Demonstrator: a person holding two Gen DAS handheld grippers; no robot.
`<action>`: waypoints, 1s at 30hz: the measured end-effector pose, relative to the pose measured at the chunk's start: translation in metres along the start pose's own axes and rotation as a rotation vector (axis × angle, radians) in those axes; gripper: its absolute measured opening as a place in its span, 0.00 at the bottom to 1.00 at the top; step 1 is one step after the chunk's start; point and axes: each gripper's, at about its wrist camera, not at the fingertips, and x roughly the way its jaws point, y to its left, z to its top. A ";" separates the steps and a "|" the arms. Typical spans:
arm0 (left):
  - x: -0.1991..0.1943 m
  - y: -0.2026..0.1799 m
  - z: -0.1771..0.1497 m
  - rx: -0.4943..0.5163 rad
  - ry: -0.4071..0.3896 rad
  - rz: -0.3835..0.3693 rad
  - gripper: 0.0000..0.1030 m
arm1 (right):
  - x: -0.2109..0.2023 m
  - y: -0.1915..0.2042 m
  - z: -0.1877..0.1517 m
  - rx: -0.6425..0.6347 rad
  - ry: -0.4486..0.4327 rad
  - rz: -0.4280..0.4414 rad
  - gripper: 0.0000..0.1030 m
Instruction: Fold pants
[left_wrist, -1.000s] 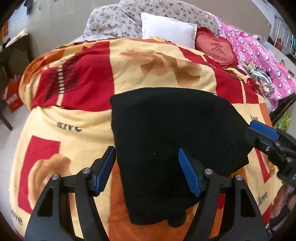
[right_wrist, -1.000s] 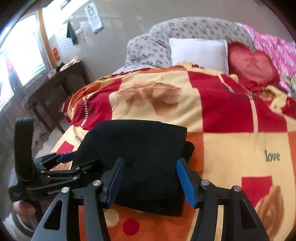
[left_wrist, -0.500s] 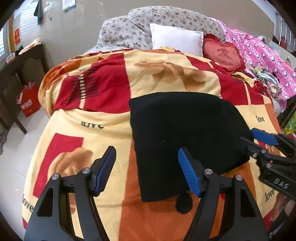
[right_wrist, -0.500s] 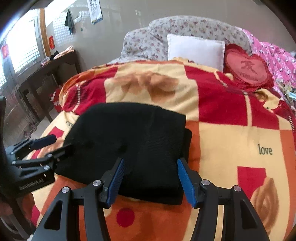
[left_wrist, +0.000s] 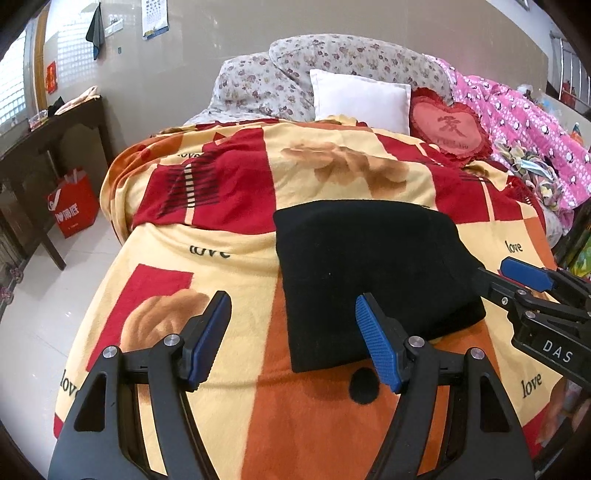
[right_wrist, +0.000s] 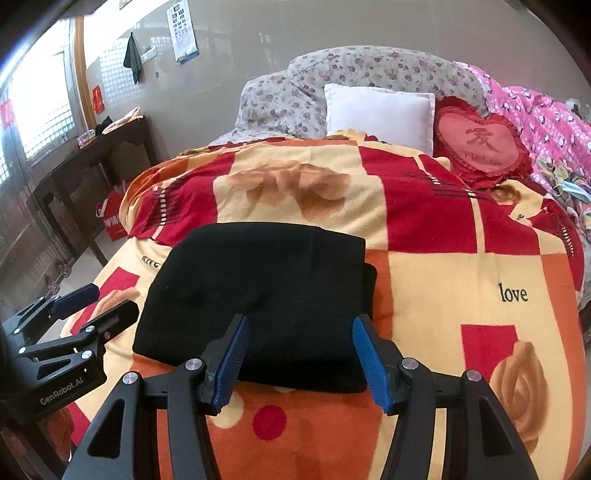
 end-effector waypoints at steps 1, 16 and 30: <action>-0.001 0.000 -0.001 0.000 -0.003 0.000 0.68 | -0.001 0.000 -0.001 0.002 0.001 -0.001 0.55; -0.012 -0.004 -0.008 0.005 -0.007 0.014 0.69 | -0.005 -0.003 -0.008 0.020 0.011 -0.008 0.55; -0.009 -0.011 -0.012 0.039 -0.023 0.064 0.68 | -0.004 -0.004 -0.011 0.020 0.016 -0.014 0.55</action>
